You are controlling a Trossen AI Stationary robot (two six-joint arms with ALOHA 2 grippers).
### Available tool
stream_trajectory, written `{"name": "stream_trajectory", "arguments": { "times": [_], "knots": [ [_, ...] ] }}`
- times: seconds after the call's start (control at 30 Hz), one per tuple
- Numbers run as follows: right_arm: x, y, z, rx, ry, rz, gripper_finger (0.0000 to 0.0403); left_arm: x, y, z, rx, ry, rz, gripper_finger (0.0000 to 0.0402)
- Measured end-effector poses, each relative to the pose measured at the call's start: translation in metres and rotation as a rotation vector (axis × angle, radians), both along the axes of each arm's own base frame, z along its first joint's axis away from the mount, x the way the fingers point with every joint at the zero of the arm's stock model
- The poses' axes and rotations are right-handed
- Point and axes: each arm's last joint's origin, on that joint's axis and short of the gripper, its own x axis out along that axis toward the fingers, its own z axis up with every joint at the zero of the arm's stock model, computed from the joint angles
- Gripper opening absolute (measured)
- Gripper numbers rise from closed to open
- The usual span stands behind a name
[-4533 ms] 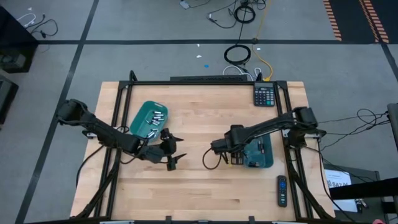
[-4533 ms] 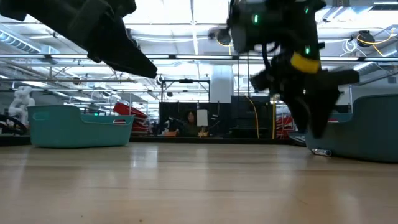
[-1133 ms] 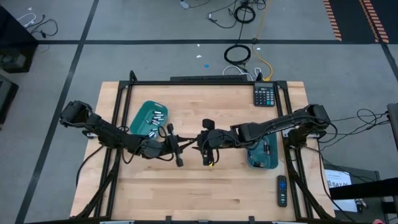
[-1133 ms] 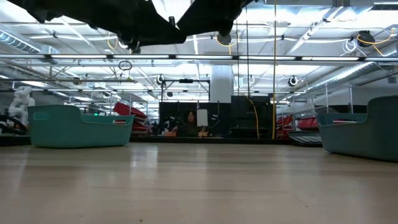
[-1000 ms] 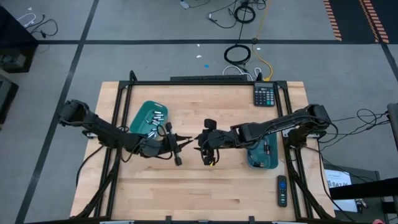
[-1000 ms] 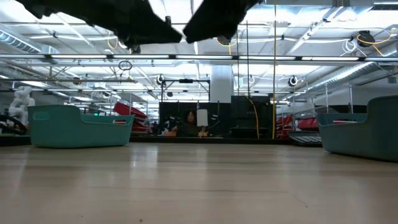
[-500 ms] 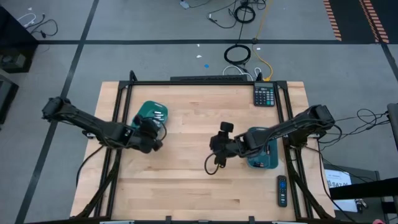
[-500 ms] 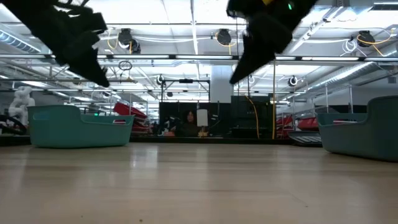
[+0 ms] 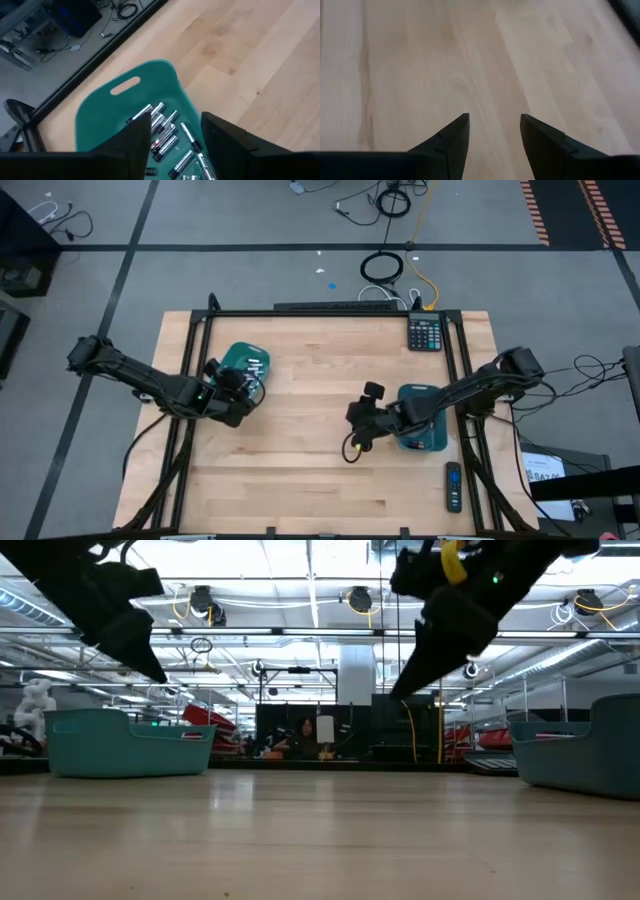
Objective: Sort batteries
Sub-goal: Return to Home Position
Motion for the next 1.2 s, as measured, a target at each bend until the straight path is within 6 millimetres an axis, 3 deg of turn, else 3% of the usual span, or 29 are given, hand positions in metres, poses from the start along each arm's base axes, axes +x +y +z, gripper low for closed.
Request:
{"name": "stream_trajectory", "arguments": {
  "times": [0.1,0.23,0.33,0.4,0.57,0.77,1.03,1.2],
  "knots": [
    [-0.005,0.001,0.016,-0.057,-0.047,0.016,0.0167,0.005,-0.002,0.009,0.010,-0.020,-0.028,0.0199],
    [-0.024,0.000,0.057,-0.175,-0.168,0.032,0.0163,0.009,-0.011,0.030,0.078,-0.082,-0.109,0.0200],
    [-0.042,-0.011,0.085,-0.182,-0.263,0.048,0.0148,0.010,-0.015,0.045,0.089,-0.161,-0.182,0.0197],
    [-0.056,-0.020,0.093,-0.175,-0.339,0.062,0.0135,0.009,-0.016,0.050,0.087,-0.198,-0.223,0.0196],
    [-0.089,-0.049,0.083,-0.117,-0.537,0.103,0.0097,-0.002,-0.014,0.052,0.083,-0.241,-0.249,0.0196],
    [-0.120,-0.076,0.071,-0.100,-0.757,0.079,0.0052,-0.018,-0.007,0.040,0.054,-0.325,-0.250,0.0196],
    [-0.142,-0.102,0.068,-0.116,-0.836,0.061,0.0004,-0.037,0.001,0.027,0.004,-0.500,-0.240,0.0195],
    [-0.155,-0.111,0.064,-0.129,-0.870,0.021,0.0003,-0.042,0.004,0.021,0.003,-0.542,-0.244,0.0195]
  ]
}}
